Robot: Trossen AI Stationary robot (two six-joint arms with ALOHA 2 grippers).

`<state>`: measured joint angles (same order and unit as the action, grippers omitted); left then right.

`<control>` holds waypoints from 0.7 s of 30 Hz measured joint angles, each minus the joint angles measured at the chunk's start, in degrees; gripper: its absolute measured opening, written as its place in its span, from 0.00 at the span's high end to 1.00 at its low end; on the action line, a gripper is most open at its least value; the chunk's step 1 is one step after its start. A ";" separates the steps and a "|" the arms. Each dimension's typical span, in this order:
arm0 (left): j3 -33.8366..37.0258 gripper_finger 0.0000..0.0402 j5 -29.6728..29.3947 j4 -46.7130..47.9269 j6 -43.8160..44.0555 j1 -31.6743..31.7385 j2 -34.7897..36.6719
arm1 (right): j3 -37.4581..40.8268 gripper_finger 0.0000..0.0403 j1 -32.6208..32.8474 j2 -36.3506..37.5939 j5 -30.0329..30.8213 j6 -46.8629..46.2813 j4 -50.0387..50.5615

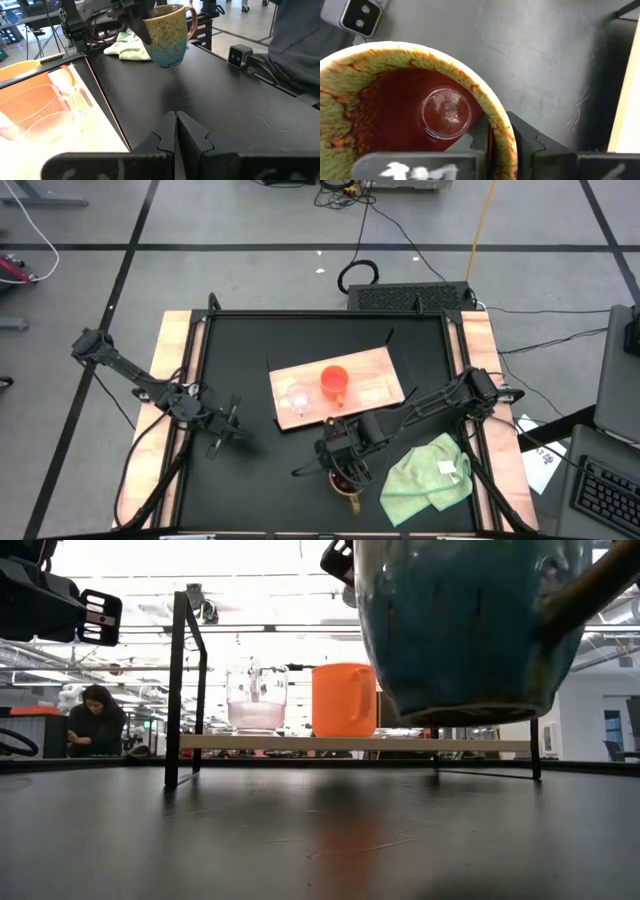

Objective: Stack small to large cups/mugs on shelf
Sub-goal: Put the green patterned mug on the shelf

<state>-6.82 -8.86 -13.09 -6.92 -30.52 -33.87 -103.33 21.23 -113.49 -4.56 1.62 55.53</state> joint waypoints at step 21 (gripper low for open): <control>0.01 0.95 -0.02 -0.01 -0.02 0.00 0.02 | 0.00 0.92 0.09 9.13 8.31 -1.07 7.26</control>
<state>-6.81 -8.88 -13.10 -6.94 -30.52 -33.85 -103.33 21.32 -104.36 3.75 0.55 62.79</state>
